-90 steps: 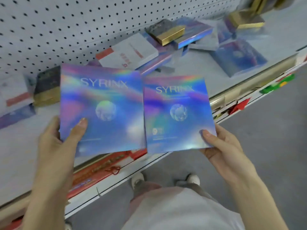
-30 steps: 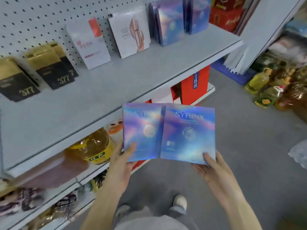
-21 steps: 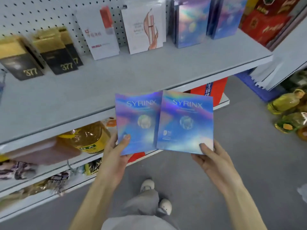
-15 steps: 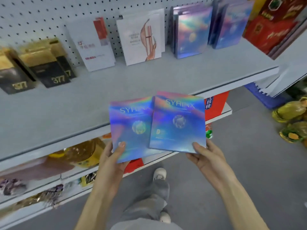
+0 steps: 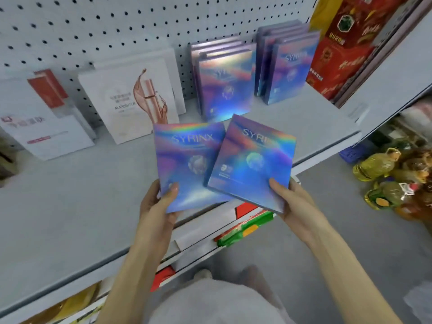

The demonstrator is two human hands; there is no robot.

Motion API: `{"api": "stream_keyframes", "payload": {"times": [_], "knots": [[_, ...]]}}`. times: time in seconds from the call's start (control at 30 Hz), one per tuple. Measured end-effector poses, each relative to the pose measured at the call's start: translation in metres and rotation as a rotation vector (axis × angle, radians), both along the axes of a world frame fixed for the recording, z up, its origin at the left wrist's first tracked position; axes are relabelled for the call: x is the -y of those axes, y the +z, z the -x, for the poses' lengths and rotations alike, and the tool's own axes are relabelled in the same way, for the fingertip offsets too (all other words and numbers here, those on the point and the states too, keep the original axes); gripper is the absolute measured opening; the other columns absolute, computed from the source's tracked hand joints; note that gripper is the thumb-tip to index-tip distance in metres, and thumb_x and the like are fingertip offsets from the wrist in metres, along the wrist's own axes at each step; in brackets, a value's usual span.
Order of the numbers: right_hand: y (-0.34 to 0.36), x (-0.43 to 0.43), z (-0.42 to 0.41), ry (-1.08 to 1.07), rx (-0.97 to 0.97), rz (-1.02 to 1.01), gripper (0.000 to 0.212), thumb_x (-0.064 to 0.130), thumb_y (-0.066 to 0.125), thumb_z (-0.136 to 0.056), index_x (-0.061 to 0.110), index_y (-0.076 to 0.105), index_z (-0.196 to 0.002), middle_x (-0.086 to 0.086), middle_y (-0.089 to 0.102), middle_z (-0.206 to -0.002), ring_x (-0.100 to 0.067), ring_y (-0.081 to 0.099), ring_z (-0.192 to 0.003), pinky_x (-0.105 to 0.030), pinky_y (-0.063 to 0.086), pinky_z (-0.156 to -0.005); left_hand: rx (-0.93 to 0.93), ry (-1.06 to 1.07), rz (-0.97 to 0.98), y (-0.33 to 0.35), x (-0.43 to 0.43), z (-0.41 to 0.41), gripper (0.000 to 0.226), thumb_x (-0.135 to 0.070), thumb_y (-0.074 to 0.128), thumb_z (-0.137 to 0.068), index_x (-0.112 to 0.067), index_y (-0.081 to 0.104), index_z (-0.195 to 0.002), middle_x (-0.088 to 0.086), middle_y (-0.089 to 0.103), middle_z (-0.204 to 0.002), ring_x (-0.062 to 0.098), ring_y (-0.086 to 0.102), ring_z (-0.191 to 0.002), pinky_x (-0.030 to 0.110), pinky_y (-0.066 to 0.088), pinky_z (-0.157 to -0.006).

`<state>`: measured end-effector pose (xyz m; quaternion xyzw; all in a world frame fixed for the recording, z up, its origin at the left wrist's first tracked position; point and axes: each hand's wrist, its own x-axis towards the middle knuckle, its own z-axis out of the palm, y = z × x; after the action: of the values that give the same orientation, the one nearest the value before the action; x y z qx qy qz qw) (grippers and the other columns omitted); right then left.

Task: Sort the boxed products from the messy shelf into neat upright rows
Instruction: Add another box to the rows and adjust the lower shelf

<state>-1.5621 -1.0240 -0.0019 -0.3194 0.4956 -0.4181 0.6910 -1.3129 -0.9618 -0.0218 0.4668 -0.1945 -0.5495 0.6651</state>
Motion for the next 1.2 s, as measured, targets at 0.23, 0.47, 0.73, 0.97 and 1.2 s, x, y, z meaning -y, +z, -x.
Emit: {"api": "stream_keyframes", "payload": {"times": [0.23,0.47,0.73,0.97,1.2], "knots": [[-0.019,0.12,0.03,0.158,-0.016,0.175,0.039,0.017,0.066,-0.078,0.014,0.063,-0.117,-0.002,0.073,-0.113,-0.014,0.07,-0.1,-0.021,0.055,-0.075,0.087,0.13,-0.033,-0.008,0.062,0.022,0.036,-0.016,0.063,-0.082,-0.006,0.064,-0.117,0.012,0.069,-0.114,0.022,0.066,-0.098,0.032,0.053,-0.085],[-0.014,0.243,0.032,0.307,-0.091,0.434,0.042,0.007,0.068,-0.082,0.017,0.057,-0.122,0.012,0.072,-0.099,-0.003,0.065,-0.083,-0.015,0.05,-0.065,0.167,0.461,-0.112,0.003,0.089,0.057,0.037,-0.016,0.063,-0.079,-0.003,0.064,-0.113,0.008,0.072,-0.101,0.016,0.066,-0.087,0.021,0.053,-0.07],[-0.032,0.294,0.002,0.41,-0.395,0.724,0.026,0.004,0.072,-0.083,0.013,0.055,-0.1,-0.003,0.058,-0.088,-0.012,0.052,-0.077,-0.011,0.041,-0.067,0.32,0.656,-0.127,0.019,0.087,0.077,0.026,-0.012,0.061,-0.083,-0.002,0.066,-0.106,0.007,0.071,-0.09,0.013,0.064,-0.079,0.017,0.052,-0.064],[-0.041,0.297,-0.007,0.395,-0.636,0.755,0.031,0.027,0.073,-0.085,0.013,0.046,-0.08,0.001,0.044,-0.064,-0.025,0.043,-0.063,-0.028,0.024,-0.057,0.243,0.756,-0.159,0.021,0.075,0.092,0.026,-0.013,0.061,-0.085,-0.009,0.066,-0.111,0.001,0.073,-0.098,0.011,0.069,-0.088,0.023,0.057,-0.075],[-0.033,0.291,-0.002,0.417,-0.577,0.714,0.018,0.017,0.069,-0.089,0.012,0.051,-0.094,-0.008,0.054,-0.085,-0.022,0.052,-0.079,-0.025,0.036,-0.07,0.195,0.691,-0.083,0.026,0.081,0.109,0.028,-0.019,0.061,-0.082,-0.015,0.071,-0.108,0.003,0.073,-0.107,0.013,0.069,-0.096,0.025,0.057,-0.08]]}}
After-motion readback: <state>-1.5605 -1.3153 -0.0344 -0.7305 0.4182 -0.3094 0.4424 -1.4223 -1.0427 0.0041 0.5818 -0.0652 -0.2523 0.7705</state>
